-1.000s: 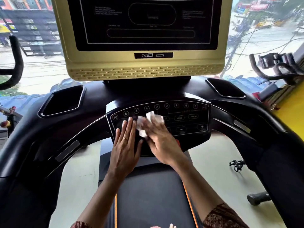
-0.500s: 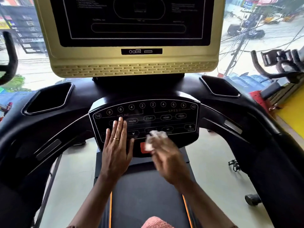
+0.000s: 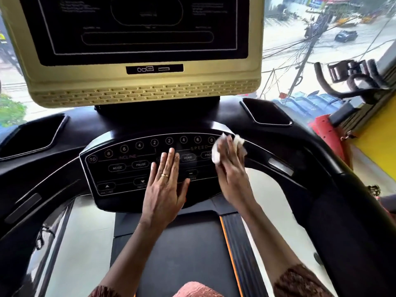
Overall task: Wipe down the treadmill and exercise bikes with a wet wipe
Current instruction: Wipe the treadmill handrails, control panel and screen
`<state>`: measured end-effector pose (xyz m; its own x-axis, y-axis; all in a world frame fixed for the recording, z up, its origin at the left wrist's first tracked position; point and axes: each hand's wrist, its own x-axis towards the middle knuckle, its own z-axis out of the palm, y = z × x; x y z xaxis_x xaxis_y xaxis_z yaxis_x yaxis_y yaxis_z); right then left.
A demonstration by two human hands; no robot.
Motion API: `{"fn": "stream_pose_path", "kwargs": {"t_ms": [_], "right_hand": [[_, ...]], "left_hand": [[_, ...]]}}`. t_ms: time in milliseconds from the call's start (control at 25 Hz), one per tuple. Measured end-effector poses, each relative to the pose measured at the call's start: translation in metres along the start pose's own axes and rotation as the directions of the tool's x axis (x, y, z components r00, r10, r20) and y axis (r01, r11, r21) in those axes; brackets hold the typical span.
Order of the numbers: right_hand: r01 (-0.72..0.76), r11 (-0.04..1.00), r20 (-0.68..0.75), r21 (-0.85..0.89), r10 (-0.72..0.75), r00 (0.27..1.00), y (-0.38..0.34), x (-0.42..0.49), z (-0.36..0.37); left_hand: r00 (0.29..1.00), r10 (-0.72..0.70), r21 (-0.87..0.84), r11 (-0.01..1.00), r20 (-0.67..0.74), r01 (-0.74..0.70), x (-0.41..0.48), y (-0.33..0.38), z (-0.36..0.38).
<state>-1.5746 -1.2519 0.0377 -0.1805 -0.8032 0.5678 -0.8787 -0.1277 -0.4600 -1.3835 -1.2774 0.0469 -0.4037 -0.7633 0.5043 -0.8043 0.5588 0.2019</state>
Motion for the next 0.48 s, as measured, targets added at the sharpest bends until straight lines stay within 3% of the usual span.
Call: {"fn": "stream_pose_path", "kwargs": {"t_ms": [160,320,480], "right_hand": [[-0.008,1.000,-0.025,0.009,0.009,1.000,0.009,0.038,0.006],[-0.094,0.974,0.083,0.207,0.079,0.993,-0.017,-0.055,-0.001],[-0.021,0.988,0.100,0.155,0.005,0.995,-0.004,-0.035,-0.006]], "left_hand": [[1.000,0.002,0.015,1.000,0.018,-0.002,0.001,-0.001,0.003],[1.000,-0.006,0.022,1.000,0.018,0.005,-0.001,0.000,0.002],[1.000,0.002,0.021,1.000,0.010,-0.002,-0.002,0.000,0.003]]}}
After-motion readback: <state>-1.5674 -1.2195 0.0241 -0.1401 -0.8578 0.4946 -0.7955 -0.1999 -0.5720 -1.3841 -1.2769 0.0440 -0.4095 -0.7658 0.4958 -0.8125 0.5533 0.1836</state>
